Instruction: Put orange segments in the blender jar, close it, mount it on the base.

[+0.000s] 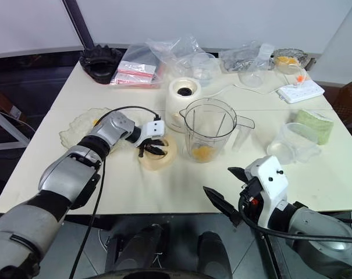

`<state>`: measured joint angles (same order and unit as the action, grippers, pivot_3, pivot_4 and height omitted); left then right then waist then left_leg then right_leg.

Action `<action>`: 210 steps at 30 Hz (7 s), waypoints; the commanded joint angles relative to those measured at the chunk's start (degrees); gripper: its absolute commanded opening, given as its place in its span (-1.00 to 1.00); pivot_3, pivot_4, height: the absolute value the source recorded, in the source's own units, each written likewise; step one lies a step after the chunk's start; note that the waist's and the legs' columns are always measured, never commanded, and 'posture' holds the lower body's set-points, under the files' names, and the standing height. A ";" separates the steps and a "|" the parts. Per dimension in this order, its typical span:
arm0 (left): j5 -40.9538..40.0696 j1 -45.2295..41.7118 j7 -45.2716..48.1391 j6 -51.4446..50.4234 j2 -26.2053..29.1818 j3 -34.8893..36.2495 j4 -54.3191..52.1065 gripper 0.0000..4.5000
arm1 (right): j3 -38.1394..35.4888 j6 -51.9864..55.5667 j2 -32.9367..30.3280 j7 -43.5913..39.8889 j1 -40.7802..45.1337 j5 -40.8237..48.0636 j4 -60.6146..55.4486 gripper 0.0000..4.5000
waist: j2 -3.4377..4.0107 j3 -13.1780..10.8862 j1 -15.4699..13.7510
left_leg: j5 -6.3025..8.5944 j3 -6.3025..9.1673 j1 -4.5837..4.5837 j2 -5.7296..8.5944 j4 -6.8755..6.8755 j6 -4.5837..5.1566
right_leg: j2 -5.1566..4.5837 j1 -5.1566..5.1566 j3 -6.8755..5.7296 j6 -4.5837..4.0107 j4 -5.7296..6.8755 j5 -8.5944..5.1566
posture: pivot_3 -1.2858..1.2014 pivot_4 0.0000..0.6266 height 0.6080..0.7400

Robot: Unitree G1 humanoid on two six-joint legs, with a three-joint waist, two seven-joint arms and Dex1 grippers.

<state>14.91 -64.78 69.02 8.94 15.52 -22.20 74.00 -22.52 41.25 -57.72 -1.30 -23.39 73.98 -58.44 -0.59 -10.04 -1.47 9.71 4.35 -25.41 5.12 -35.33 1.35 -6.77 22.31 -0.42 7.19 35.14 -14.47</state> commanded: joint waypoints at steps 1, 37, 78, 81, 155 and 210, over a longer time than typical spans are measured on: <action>2.62 1.51 -0.16 -0.78 1.26 -0.79 1.10 -0.88 | 0.16 0.20 -1.25 1.28 1.98 2.27 -0.50 1.00 | -0.02 0.00 -0.01 | 0.00 -0.01 0.00 0.00 -0.01 0.00 | 0.00 0.00 0.00 0.00 0.00 0.00 | 0.03 -0.52 1.00; -13.12 -32.18 19.76 -17.47 9.90 12.75 -16.53 -0.88 | 5.85 -0.44 7.25 -15.63 5.64 -19.74 13.04 1.00 | -0.41 -0.33 0.24 | -0.07 0.06 -0.67 0.02 -0.45 0.12 | 0.27 0.48 -0.13 0.16 0.25 -0.05 | 0.03 -0.52 1.00; -2.83 -30.66 12.38 -16.54 -19.16 8.72 2.24 -0.88 | 6.79 -8.74 25.75 -7.10 12.71 -51.53 17.85 1.00 | -0.19 -0.45 -0.82 | -0.04 -0.12 -0.91 0.13 -0.93 0.20 | 0.22 0.80 -0.03 0.62 0.98 -0.02 | 0.03 -0.52 1.00; -2.93 -30.44 12.28 -17.83 -19.31 9.15 2.16 -0.88 | 8.81 -12.41 26.92 -6.50 14.09 -56.42 23.21 1.00 | -0.17 -0.44 -0.81 | -0.04 -0.12 -0.90 0.15 -0.93 0.20 | 0.22 0.81 -0.03 0.62 0.98 -0.02 | 0.03 -0.52 1.00; -10.45 -34.50 9.06 -15.50 -13.19 17.66 -3.44 0.62 | 14.06 -31.67 36.62 -10.38 32.23 -66.73 59.48 -0.57 | 0.41 -0.13 -0.09 | 0.05 -0.03 -0.10 0.24 -0.56 0.04 | 0.20 0.24 0.02 0.75 0.98 -0.13 | 0.03 -0.52 1.00; -6.41 -24.21 12.62 -11.55 -12.28 7.96 -12.74 1.00 | 15.12 -33.07 37.26 -11.04 34.66 -67.01 63.22 -0.57 | 0.42 -0.13 0.90 | 0.05 -0.01 -0.01 0.25 -0.56 0.04 | 0.19 0.15 0.05 0.77 0.98 -0.16 | 0.03 -0.52 1.00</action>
<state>9.54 -88.45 81.80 -2.43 3.12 -14.70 63.99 -6.86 7.96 -19.56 -13.15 11.52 9.10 3.11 -0.17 -10.17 -0.57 9.75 4.34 -25.41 5.37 -35.89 1.39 -6.58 22.47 -0.37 7.96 36.12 -14.62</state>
